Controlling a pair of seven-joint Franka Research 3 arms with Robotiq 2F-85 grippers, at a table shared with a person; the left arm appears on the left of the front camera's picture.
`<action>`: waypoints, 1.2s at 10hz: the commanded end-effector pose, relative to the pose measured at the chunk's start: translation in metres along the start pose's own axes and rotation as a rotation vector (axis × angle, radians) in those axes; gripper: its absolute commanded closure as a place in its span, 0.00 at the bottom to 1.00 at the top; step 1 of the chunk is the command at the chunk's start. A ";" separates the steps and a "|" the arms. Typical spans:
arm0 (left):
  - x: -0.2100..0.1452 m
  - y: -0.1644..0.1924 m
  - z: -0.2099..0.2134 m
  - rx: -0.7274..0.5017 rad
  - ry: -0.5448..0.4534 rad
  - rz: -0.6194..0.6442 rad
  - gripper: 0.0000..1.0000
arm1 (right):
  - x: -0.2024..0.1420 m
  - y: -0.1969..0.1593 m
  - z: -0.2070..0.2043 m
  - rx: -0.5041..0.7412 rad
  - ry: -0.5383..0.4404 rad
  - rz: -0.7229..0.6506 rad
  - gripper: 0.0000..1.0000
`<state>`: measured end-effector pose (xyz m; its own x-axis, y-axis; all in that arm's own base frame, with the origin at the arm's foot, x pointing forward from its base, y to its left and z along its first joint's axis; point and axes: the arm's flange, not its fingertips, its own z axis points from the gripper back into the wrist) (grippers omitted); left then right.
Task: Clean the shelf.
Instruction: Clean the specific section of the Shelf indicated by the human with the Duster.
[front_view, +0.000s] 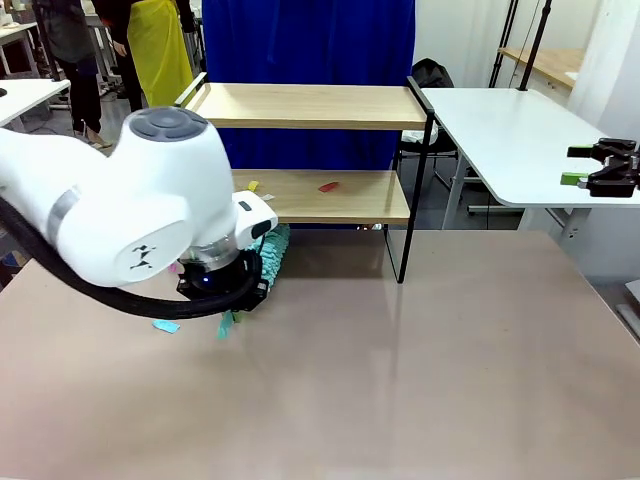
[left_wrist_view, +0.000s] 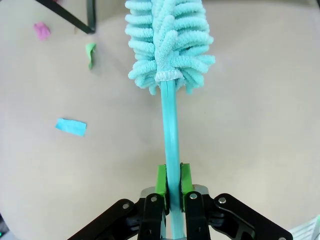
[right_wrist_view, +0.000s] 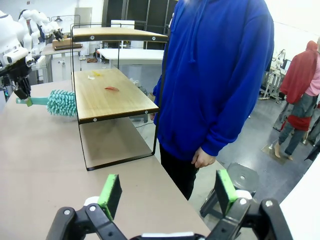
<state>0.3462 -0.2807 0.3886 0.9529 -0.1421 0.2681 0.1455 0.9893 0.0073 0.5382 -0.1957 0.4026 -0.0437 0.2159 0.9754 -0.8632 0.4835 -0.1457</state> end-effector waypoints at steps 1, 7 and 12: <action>-0.011 0.033 0.020 -0.066 0.003 -0.090 0.87 | 0.002 0.001 0.000 0.000 -0.001 0.003 0.00; -0.029 0.102 0.093 -0.093 0.172 -0.521 0.87 | 0.002 0.001 0.000 0.000 -0.001 0.003 0.00; -0.037 0.137 0.197 -0.004 0.214 -0.792 0.87 | 0.002 0.001 0.000 0.000 -0.001 0.003 0.00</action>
<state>0.2751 -0.1391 0.5533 0.6405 -0.7679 0.0105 0.7652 0.6394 0.0750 0.5382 -0.1957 0.4026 -0.0436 0.2159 0.9755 -0.8632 0.4835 -0.1455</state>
